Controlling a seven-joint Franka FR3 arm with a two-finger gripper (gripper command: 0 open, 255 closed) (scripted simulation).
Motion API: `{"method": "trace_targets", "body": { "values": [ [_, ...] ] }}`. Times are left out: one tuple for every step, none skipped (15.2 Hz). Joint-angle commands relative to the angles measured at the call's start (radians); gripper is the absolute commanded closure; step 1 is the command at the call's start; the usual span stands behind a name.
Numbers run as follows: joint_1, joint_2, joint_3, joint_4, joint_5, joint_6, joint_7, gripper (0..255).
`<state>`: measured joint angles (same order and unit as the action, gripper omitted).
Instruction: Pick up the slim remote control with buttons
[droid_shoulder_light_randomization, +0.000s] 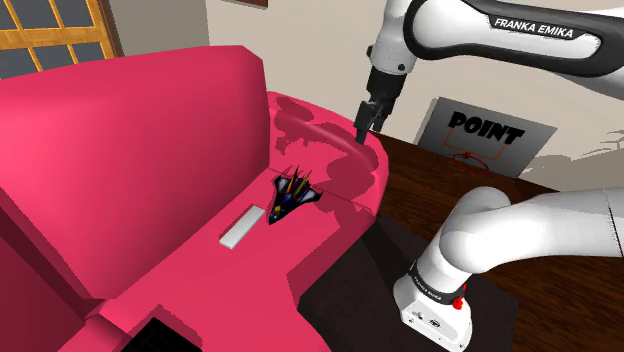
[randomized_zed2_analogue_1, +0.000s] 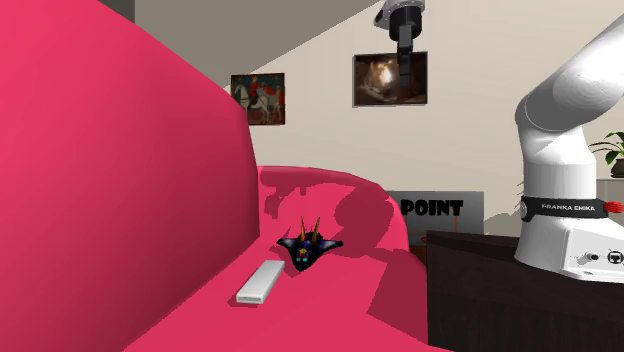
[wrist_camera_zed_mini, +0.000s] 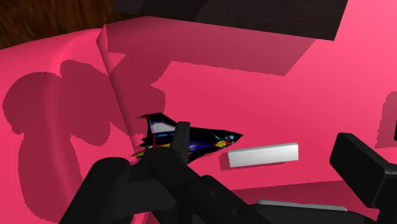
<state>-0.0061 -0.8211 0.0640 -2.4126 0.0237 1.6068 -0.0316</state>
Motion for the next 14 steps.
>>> {"method": "trace_targets", "body": {
  "values": [
    [0.0, 0.0, 0.0, 0.0, 0.0, 0.0, 0.0, 0],
    [-0.003, 0.01, 0.019, -0.02, 0.013, 0.029, 0.036, 0],
    [-0.006, 0.021, 0.038, -0.038, 0.026, 0.059, 0.072, 0],
    [-0.009, 0.035, 0.057, -0.055, 0.039, 0.09, 0.107, 0],
    [-0.012, 0.05, 0.077, -0.07, 0.051, 0.121, 0.142, 0],
    [-0.015, 0.068, 0.096, -0.084, 0.063, 0.153, 0.178, 0],
    [-0.018, 0.088, 0.115, -0.095, 0.074, 0.185, 0.213, 0],
    [-0.021, 0.11, 0.135, -0.106, 0.085, 0.217, 0.248, 0],
    [-0.025, 0.134, 0.155, -0.114, 0.095, 0.25, 0.283, 0],
    [-0.03, 0.16, 0.174, -0.121, 0.104, 0.283, 0.319, 0],
    [-0.034, 0.187, 0.194, -0.125, 0.112, 0.317, 0.354, 0],
    [-0.039, 0.217, 0.214, -0.129, 0.119, 0.35, 0.389, 0],
    [-0.045, 0.249, 0.233, -0.13, 0.124, 0.384, 0.425, 0],
    [-0.052, 0.282, 0.253, -0.13, 0.128, 0.417, 0.461, 0]
  ]
}}
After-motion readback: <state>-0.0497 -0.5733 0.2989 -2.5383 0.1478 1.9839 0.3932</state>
